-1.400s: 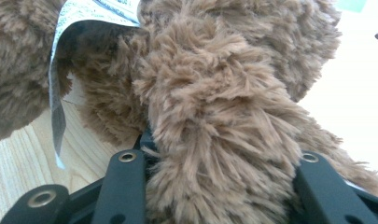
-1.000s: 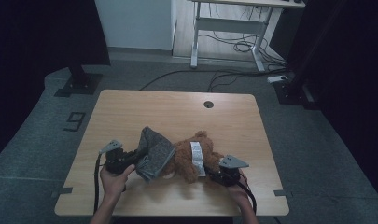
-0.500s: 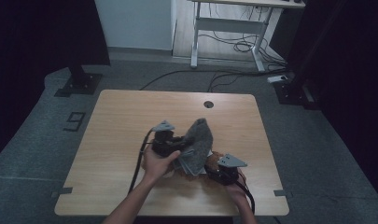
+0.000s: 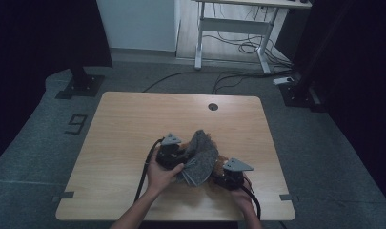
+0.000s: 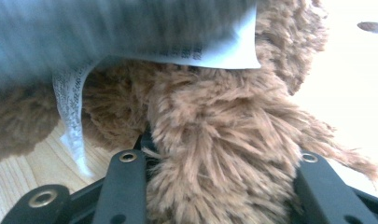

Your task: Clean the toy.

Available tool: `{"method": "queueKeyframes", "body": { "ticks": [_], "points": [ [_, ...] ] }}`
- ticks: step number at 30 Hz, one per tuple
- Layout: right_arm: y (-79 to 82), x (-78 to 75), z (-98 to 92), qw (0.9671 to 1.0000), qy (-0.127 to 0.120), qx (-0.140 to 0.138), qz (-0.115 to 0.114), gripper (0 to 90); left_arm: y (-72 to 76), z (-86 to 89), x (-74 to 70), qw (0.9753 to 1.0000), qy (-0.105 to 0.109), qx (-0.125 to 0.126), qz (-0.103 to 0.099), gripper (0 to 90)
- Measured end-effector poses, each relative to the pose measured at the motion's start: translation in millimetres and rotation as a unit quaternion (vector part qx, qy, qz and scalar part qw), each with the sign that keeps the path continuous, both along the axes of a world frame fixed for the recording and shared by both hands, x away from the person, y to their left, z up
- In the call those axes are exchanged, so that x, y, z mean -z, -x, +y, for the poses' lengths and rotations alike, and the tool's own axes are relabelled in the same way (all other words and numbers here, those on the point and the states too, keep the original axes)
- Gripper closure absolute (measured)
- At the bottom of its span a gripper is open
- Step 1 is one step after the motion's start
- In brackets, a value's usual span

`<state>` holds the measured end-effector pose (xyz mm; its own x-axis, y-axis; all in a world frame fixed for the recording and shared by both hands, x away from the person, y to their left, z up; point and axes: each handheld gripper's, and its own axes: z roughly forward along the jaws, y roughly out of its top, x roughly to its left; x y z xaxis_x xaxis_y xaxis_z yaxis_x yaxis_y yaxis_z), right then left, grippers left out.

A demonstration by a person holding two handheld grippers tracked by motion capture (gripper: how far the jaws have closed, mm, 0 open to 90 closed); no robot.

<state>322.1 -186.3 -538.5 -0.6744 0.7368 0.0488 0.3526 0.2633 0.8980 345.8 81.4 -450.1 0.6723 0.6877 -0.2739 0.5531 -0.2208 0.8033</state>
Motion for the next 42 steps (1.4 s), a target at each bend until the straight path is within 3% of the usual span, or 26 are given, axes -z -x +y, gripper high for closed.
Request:
{"method": "queueKeyframes", "body": {
  "ticks": [3,6,9,13,21,31,36,39,42],
  "points": [
    [0.1,0.1,-0.1,1.0000,0.000,0.002,0.001,57.2,4.2,25.2,3.2,0.9998,0.005,-0.019,0.004,77.1],
    [0.1,0.5,-0.2,1.0000,-0.001,0.003,0.002,57.4,9.4,53.8,9.4,0.9988,0.028,-0.036,0.015,76.7],
    [0.9,1.0,1.1,1.0000,-0.001,0.010,-0.002,57.6,15.7,69.9,14.3,0.9978,0.047,-0.043,0.018,76.5],
    [1.5,1.6,2.4,0.9998,0.000,0.017,-0.005,58.0,22.5,80.7,19.3,0.9970,0.060,-0.045,0.018,76.7],
    [1.8,2.5,1.5,0.9998,-0.003,0.017,-0.003,58.2,28.3,98.4,25.9,0.9963,0.068,-0.049,0.019,77.3],
    [1.6,2.1,0.7,0.9999,-0.003,0.015,0.001,58.3,28.9,124.6,35.1,0.9953,0.051,-0.078,0.027,77.7],
    [1.4,2.5,0.1,0.9999,-0.004,0.015,0.002,58.3,23.5,133.1,47.7,0.9937,0.046,-0.087,0.053,77.6],
    [1.1,2.5,0.1,0.9999,-0.004,0.015,0.002,58.3,21.3,132.4,51.7,0.9939,0.030,-0.092,0.052,77.7],
    [1.2,2.2,-0.6,0.9999,-0.003,0.016,0.004,58.3,14.6,135.1,59.1,0.9929,0.021,-0.096,0.068,77.6]
  ]
}}
